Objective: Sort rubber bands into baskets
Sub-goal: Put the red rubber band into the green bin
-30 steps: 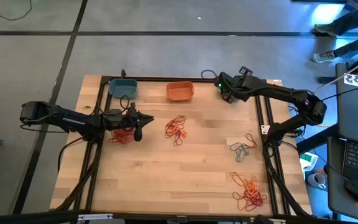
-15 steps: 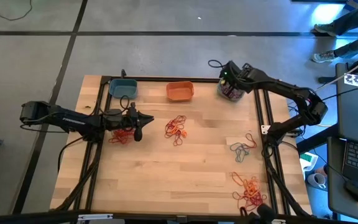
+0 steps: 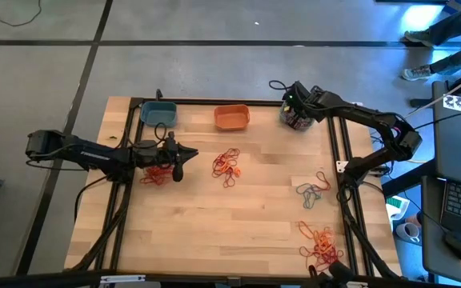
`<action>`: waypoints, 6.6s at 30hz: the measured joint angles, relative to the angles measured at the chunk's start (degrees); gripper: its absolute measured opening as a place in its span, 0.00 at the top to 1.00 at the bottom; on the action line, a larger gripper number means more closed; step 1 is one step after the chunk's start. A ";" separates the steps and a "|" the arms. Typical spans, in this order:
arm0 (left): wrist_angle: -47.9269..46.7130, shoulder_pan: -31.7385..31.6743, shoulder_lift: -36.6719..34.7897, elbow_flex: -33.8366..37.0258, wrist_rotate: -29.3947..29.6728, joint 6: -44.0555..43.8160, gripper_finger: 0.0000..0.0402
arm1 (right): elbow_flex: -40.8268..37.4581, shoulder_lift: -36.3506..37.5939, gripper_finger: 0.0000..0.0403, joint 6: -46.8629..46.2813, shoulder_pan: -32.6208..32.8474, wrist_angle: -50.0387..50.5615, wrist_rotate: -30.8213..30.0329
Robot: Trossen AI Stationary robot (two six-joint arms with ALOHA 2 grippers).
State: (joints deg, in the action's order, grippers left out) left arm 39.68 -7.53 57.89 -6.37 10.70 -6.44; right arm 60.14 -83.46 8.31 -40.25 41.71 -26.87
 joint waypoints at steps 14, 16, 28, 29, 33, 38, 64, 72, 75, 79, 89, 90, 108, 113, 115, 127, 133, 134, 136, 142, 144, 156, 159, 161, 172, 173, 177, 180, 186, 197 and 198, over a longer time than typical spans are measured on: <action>0.00 0.00 0.00 0.00 -0.02 0.57 0.89 | -5.71 0.00 0.98 1.11 -0.03 -13.70 0.04; 0.00 0.00 0.02 0.00 0.00 0.57 0.89 | -6.06 0.00 0.98 0.99 -0.03 -14.25 0.65; 0.00 0.00 0.00 0.00 0.00 0.59 0.89 | -6.40 0.00 0.70 -2.64 0.08 -11.83 2.44; 0.00 0.00 0.02 0.00 0.00 0.59 0.89 | -6.40 0.00 0.67 -2.54 0.08 -11.46 2.44; 0.00 0.00 0.02 0.00 0.00 0.55 0.89 | -5.50 0.01 0.59 -2.19 0.11 -7.13 4.57; 0.00 0.00 0.01 0.01 -0.01 0.53 0.89 | -4.72 2.54 0.57 -4.09 0.37 -1.46 10.15; 0.00 0.00 0.02 0.00 -0.02 0.35 0.89 | -4.63 12.76 0.58 -22.85 25.07 19.04 17.67; 0.00 0.00 0.02 0.00 -0.02 0.35 0.89 | -4.91 12.76 0.58 -32.16 33.65 23.50 20.56; 0.00 0.00 0.00 0.00 -0.01 0.27 0.89 | -6.19 12.76 0.58 -34.77 36.30 23.56 20.76; 0.00 0.00 0.01 0.01 -0.02 0.24 0.89 | -8.97 12.76 0.58 -36.74 38.57 23.39 24.08; 0.00 0.00 0.01 0.01 -0.02 0.22 0.89 | -17.44 10.64 0.58 -45.51 36.25 22.90 25.59; 0.01 0.00 0.02 0.00 -0.02 0.21 0.89 | -17.85 9.82 0.58 -46.31 35.45 22.91 25.67; 0.22 0.00 0.00 0.00 -0.02 0.21 0.89 | -18.03 -3.08 0.58 -45.48 30.38 22.67 24.96; 0.20 0.00 0.01 0.01 -0.01 0.22 0.89 | -18.03 -5.88 0.58 -45.01 30.38 22.67 26.34; 0.21 0.00 0.01 0.00 -0.01 0.22 0.89 | -18.03 -6.83 0.58 -44.15 30.38 22.67 26.71; 0.19 0.00 0.01 0.02 -0.01 0.35 0.89 | -21.37 -8.31 0.83 -39.22 24.28 18.11 30.72; 0.20 0.00 0.00 0.00 0.00 0.37 0.89 | -21.50 -8.41 0.96 -36.23 23.35 17.60 30.70; 0.20 0.00 0.00 0.00 -0.02 0.37 0.89 | -21.53 -8.40 0.98 -35.92 23.36 17.60 30.50; 0.20 0.00 0.01 0.00 0.00 0.37 0.89 | -21.50 -8.41 0.99 -35.02 23.36 17.65 30.39; 0.22 0.00 0.02 0.00 -0.02 0.39 0.89 | -19.37 -7.51 0.98 -32.84 23.40 18.55 28.75; 0.22 0.00 0.00 0.00 -0.02 0.39 0.89 | -18.11 -6.30 0.99 -31.59 23.27 17.26 26.54; 0.60 0.00 0.00 0.00 -0.02 1.00 0.89 | -12.23 -1.24 0.99 -25.30 23.30 9.92 14.98; 0.61 0.00 0.00 0.00 -0.02 0.98 0.89 | -12.24 -1.10 0.99 -21.36 23.23 6.09 10.77; 0.57 0.00 0.01 0.00 -0.01 1.00 0.89 | -12.24 -1.10 0.99 -20.00 22.95 4.94 7.33; 0.35 0.00 0.01 0.00 0.00 1.03 0.89 | -9.75 -1.07 0.99 -18.27 17.77 4.44 -2.77; 0.35 0.00 0.00 0.02 -0.02 1.03 0.89 | -9.13 -1.07 0.99 -18.05 17.56 4.33 -2.77; 0.35 0.00 0.00 0.01 -0.01 1.05 0.89 | -6.94 -1.05 0.99 -15.51 17.57 2.80 -2.93; 0.31 0.00 0.00 0.00 -0.02 1.00 0.89 | -5.64 -1.03 0.99 -14.62 17.57 0.87 -2.92; 0.28 0.00 0.00 0.00 -0.02 1.00 0.89 | -3.80 -1.03 0.99 -12.14 17.57 -1.38 -3.79; 0.26 0.00 0.00 0.00 0.00 0.98 0.89 | -0.58 -1.03 0.99 -9.28 15.80 -1.64 -10.63; 0.26 0.00 0.00 0.02 0.00 0.98 0.89 | -0.23 -1.03 0.99 -9.25 15.39 -1.67 -10.62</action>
State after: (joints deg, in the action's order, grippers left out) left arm 39.94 -7.53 57.89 -6.35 10.70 -5.45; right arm 59.91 -84.49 -0.93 -24.86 40.04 -37.48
